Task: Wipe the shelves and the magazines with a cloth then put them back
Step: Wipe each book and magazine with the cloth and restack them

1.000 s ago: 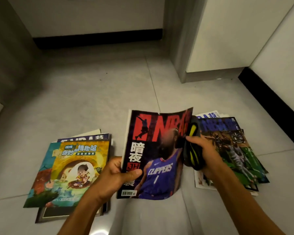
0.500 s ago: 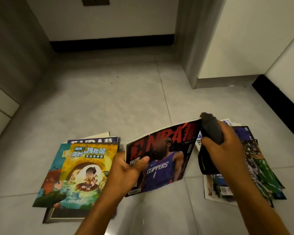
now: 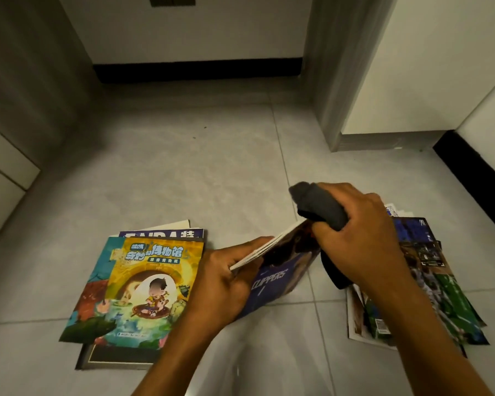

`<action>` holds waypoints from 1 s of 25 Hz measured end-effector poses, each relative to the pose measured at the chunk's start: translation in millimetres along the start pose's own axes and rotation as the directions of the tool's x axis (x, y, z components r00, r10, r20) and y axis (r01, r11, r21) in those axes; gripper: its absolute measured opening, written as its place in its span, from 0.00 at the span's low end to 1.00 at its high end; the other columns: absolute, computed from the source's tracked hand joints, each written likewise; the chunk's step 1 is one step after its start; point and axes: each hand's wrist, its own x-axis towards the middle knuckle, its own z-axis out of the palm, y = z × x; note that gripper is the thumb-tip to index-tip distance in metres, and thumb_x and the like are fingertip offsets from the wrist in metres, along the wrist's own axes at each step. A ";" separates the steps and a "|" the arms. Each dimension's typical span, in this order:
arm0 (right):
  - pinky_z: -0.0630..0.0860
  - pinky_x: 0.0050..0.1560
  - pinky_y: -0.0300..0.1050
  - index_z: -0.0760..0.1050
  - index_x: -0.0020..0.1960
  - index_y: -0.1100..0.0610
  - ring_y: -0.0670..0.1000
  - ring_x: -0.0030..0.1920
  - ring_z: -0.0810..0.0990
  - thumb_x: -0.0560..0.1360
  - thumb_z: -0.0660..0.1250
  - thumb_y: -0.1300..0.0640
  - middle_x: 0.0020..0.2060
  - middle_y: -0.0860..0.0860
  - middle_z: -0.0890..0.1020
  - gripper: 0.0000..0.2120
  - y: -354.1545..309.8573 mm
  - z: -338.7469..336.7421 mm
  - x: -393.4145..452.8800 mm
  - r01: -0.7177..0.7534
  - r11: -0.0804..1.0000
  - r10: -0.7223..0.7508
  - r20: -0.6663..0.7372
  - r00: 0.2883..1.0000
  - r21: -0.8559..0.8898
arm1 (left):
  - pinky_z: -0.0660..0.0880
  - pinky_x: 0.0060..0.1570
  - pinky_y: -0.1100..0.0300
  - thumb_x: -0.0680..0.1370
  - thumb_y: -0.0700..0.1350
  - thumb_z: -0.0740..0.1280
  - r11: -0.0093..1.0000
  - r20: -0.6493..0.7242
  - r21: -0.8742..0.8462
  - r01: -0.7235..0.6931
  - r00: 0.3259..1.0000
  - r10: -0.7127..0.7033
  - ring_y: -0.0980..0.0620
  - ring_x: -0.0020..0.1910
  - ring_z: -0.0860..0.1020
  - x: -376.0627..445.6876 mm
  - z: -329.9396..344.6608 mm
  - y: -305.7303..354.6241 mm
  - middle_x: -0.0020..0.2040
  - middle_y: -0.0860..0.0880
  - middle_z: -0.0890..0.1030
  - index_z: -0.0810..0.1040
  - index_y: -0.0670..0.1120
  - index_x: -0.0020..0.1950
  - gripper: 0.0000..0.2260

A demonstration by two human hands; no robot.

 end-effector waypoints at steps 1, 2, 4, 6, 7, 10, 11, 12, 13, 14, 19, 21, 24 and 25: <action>0.65 0.45 0.38 0.73 0.64 0.45 0.51 0.52 0.71 0.66 0.59 0.50 0.54 0.43 0.78 0.25 -13.2 2.4 -4.2 0.063 0.998 -0.061 0.068 0.996 -0.030 | 0.71 0.37 0.78 0.77 0.33 0.66 1.000 -0.014 0.004 0.004 1.000 -0.004 0.73 0.42 0.78 -0.4 2.0 -1.4 0.37 0.75 0.78 0.77 0.62 0.47 0.21; 0.67 0.47 0.39 0.73 0.64 0.44 0.50 0.51 0.70 0.66 0.59 0.49 0.54 0.41 0.77 0.26 -31.1 8.6 -12.6 0.138 0.990 -0.132 0.118 0.984 -0.041 | 0.71 0.36 0.78 0.76 0.31 0.66 1.000 -0.035 -0.006 0.026 0.999 -0.026 0.72 0.40 0.78 -1.4 4.0 -5.6 0.36 0.74 0.78 0.79 0.58 0.46 0.19; 0.70 0.48 0.42 0.73 0.64 0.43 0.47 0.51 0.69 0.66 0.60 0.48 0.55 0.39 0.77 0.26 -61.6 22.4 -32.9 0.277 0.961 -0.275 0.138 0.952 0.003 | 0.72 0.37 0.77 0.74 0.27 0.65 0.991 -0.088 -0.073 0.114 0.989 -0.120 0.73 0.37 0.77 -3.0 4.4 -14.5 0.34 0.73 0.78 0.79 0.48 0.49 0.16; 0.69 0.48 0.39 0.73 0.62 0.44 0.46 0.51 0.67 0.66 0.60 0.48 0.55 0.39 0.77 0.25 -58.9 26.2 -40.1 0.338 0.939 -0.343 0.128 0.930 0.065 | 0.73 0.36 0.76 0.74 0.28 0.65 0.980 -0.092 -0.138 0.145 0.983 -0.159 0.71 0.37 0.78 -5.6 -0.5 -16.8 0.33 0.71 0.79 0.78 0.51 0.48 0.16; 0.68 0.47 0.38 0.73 0.63 0.45 0.45 0.51 0.66 0.65 0.61 0.49 0.55 0.41 0.77 0.25 -43.9 23.9 -35.0 0.318 0.946 -0.323 0.117 0.939 0.060 | 0.73 0.35 0.75 0.75 0.31 0.66 0.976 -0.073 -0.157 0.151 0.984 -0.164 0.68 0.37 0.79 -6.5 -3.5 -16.0 0.34 0.68 0.81 0.79 0.53 0.44 0.15; 0.65 0.44 0.40 0.74 0.63 0.50 0.49 0.52 0.68 0.67 0.64 0.54 0.54 0.47 0.78 0.24 30.5 14.7 5.7 0.131 0.991 -0.131 0.008 0.991 -0.005 | 0.76 0.33 0.70 0.74 0.37 0.70 0.949 -0.061 -0.199 0.246 0.963 -0.263 0.62 0.38 0.82 -12.8 -9.0 -22.0 0.36 0.61 0.84 0.80 0.57 0.42 0.13; 0.66 0.44 0.41 0.74 0.62 0.51 0.52 0.52 0.71 0.69 0.65 0.56 0.53 0.50 0.79 0.21 54.4 12.3 18.4 0.038 0.999 -0.038 -0.027 0.999 -0.008 | 0.78 0.34 0.67 0.74 0.39 0.71 0.941 -0.076 -0.211 0.266 0.955 -0.287 0.60 0.38 0.83 -14.4 -8.8 -27.3 0.38 0.58 0.85 0.80 0.56 0.43 0.11; 0.68 0.45 0.43 0.74 0.63 0.53 0.56 0.53 0.74 0.71 0.66 0.59 0.53 0.53 0.79 0.20 72.4 11.7 25.7 -0.054 0.998 0.053 -0.068 0.996 -0.009 | 0.79 0.36 0.63 0.73 0.40 0.72 0.929 -0.103 -0.224 0.294 0.941 -0.322 0.57 0.38 0.83 -14.9 -7.9 -31.4 0.39 0.55 0.85 0.81 0.55 0.43 0.09; 0.71 0.48 0.46 0.73 0.64 0.54 0.58 0.53 0.76 0.72 0.68 0.61 0.54 0.55 0.79 0.20 83.9 13.7 26.3 -0.120 0.993 0.120 -0.107 0.987 -0.001 | 0.80 0.38 0.57 0.73 0.41 0.72 0.911 -0.147 -0.248 0.329 0.917 -0.371 0.54 0.38 0.84 -14.3 -6.3 -33.9 0.40 0.52 0.85 0.81 0.54 0.43 0.07; 0.74 0.51 0.49 0.72 0.66 0.54 0.58 0.54 0.76 0.72 0.68 0.62 0.56 0.55 0.78 0.23 88.4 17.2 19.3 -0.160 0.986 0.164 -0.132 0.978 0.042 | 0.80 0.39 0.54 0.73 0.40 0.72 0.886 -0.201 -0.292 0.359 0.883 -0.424 0.52 0.38 0.84 -12.1 -4.3 -34.6 0.40 0.50 0.85 0.81 0.52 0.43 0.06; 0.73 0.56 0.44 0.58 0.75 0.44 0.52 0.60 0.72 0.62 0.76 0.58 0.70 0.49 0.66 0.47 68.8 68.1 -82.8 0.170 0.971 -0.135 0.202 0.970 -0.167 | 0.79 0.48 0.49 0.75 0.35 0.68 0.545 -0.232 -0.755 0.364 0.630 -0.741 0.44 0.44 0.83 14.4 3.0 -25.3 0.45 0.43 0.85 0.80 0.44 0.46 0.04; 0.76 0.49 0.44 0.51 0.77 0.44 0.52 0.55 0.76 0.56 0.81 0.50 0.69 0.50 0.67 0.58 80.7 86.4 -112.7 0.180 0.930 -0.091 0.274 0.958 -0.320 | 0.78 0.52 0.46 0.75 0.35 0.67 0.416 -0.166 -0.833 0.365 0.553 -0.817 0.42 0.48 0.83 22.3 -4.2 -30.8 0.49 0.42 0.84 0.78 0.42 0.50 0.05; 0.70 0.49 0.38 0.62 0.74 0.49 0.51 0.51 0.74 0.63 0.76 0.43 0.65 0.50 0.72 0.43 87.5 93.6 -115.5 0.160 0.958 -0.141 0.092 0.986 -0.237 | 0.79 0.51 0.46 0.75 0.35 0.65 0.327 -0.071 -0.853 0.407 0.530 -0.845 0.41 0.50 0.82 24.1 -1.2 -33.6 0.51 0.41 0.83 0.77 0.41 0.57 0.10; 0.67 0.48 0.34 0.67 0.71 0.50 0.49 0.49 0.72 0.68 0.70 0.44 0.64 0.49 0.74 0.33 80.9 92.0 -110.4 0.191 0.966 -0.188 0.037 0.982 -0.171 | 0.79 0.48 0.47 0.76 0.34 0.64 0.305 -0.034 -0.847 0.436 0.527 -0.849 0.41 0.49 0.82 21.0 5.0 -30.6 0.49 0.41 0.83 0.77 0.41 0.56 0.10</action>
